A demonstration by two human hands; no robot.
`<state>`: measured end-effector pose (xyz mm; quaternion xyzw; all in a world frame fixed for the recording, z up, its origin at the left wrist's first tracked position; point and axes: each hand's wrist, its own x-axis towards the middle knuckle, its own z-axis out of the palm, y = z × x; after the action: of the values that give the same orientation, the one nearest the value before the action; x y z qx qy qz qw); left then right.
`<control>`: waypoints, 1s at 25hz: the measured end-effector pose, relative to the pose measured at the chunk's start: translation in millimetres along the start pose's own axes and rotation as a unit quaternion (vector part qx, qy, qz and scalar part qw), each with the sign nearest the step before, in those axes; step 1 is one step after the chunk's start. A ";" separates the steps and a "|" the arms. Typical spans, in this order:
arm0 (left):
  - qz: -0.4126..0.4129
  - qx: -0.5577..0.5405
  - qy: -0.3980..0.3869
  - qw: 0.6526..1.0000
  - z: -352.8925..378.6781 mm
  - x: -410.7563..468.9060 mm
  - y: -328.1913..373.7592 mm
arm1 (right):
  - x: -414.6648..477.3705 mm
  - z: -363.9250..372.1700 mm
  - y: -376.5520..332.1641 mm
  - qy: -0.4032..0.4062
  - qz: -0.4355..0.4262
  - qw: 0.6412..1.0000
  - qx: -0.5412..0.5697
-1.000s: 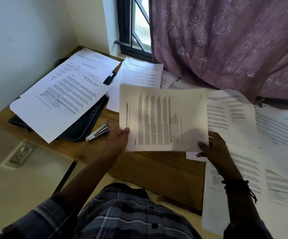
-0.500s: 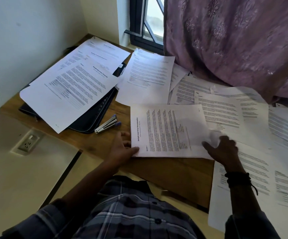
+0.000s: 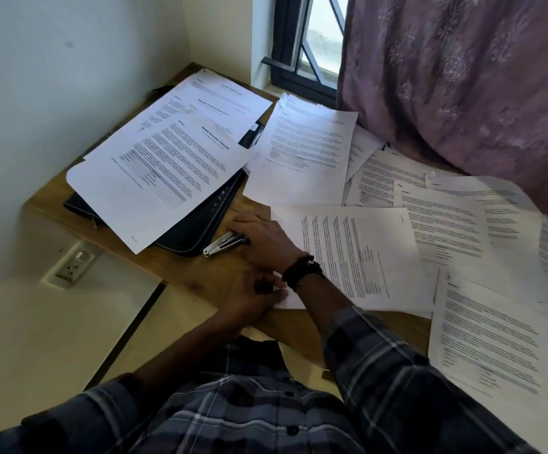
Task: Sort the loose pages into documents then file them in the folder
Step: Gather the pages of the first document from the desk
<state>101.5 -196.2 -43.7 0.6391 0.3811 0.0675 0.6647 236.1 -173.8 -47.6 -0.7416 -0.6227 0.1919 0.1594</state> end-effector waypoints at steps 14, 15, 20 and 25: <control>-0.050 -0.076 -0.061 0.994 -5.2 -5.0 3.9 | -172.0 -56.4 -10.3 0.215 0.220 0.619 0.723; -0.053 -0.079 -0.056 0.994 -3.5 -5.1 3.6 | -182.8 -48.8 -14.4 0.180 0.249 0.611 0.729; -0.101 -0.121 -0.027 0.987 7.5 -6.2 9.4 | -199.3 -2.4 -37.4 0.027 0.410 0.595 0.691; -0.117 -0.155 -0.026 0.981 8.0 -7.2 9.2 | -194.2 6.1 -42.4 0.082 0.396 0.550 0.730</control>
<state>104.9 -205.2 -33.2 0.4806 0.4206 0.0315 0.7689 167.3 -357.8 -16.0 -0.5539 0.1039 0.5630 0.6045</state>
